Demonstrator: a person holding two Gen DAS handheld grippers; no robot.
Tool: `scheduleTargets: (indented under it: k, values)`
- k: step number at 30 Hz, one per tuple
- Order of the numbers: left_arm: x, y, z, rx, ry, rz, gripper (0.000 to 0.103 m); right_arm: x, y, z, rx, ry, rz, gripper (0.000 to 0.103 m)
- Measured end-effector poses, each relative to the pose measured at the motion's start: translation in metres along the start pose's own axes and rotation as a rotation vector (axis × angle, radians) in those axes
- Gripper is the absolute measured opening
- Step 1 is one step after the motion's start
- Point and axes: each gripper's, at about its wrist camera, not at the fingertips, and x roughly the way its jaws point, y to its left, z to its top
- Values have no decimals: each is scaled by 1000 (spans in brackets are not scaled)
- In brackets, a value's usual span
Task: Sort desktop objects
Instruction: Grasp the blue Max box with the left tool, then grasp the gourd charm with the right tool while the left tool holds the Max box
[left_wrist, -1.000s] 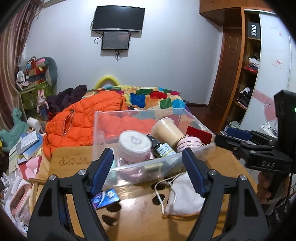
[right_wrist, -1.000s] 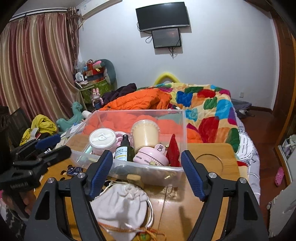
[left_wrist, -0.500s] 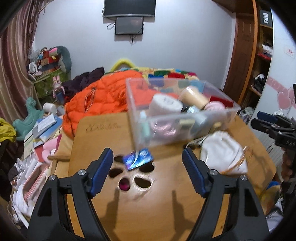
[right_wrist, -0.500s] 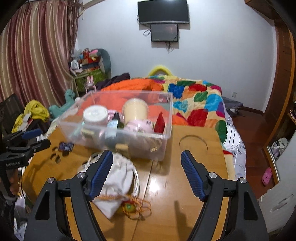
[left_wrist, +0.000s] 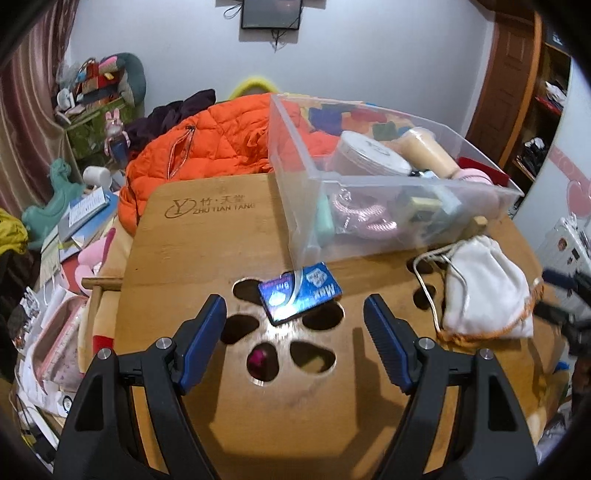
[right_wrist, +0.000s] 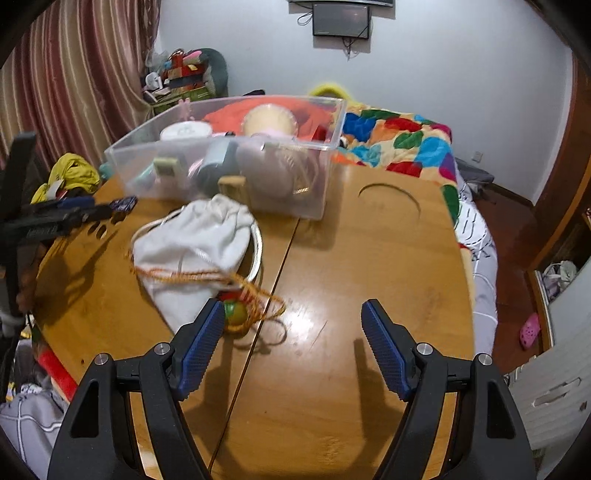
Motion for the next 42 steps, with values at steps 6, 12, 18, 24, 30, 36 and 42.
scheduleTargets:
  k: [6,12,18,24,30,36,42]
  values:
    - [13,-15,5,35,28,16,77,6,4,-7,-1,1,51,73]
    - [22,-19,7,47,53,42,69,8,7,-11,-8,-5,71,71]
    - [21,-17,6,29,38,48,54,11,12,-11,-14,-6,103,50]
    - [18,-25,3,66,15,77,52,15,24,-8,-43,2,130,49]
    - [16,-24,1,71,11,72,52,17,37,0,-85,-10,168,49]
    - [16,-22,0,67,4,71,52,22,57,1,-156,-8,173,43]
    - [14,-22,-1,59,-5,67,52,18,63,-3,-179,9,187,17]
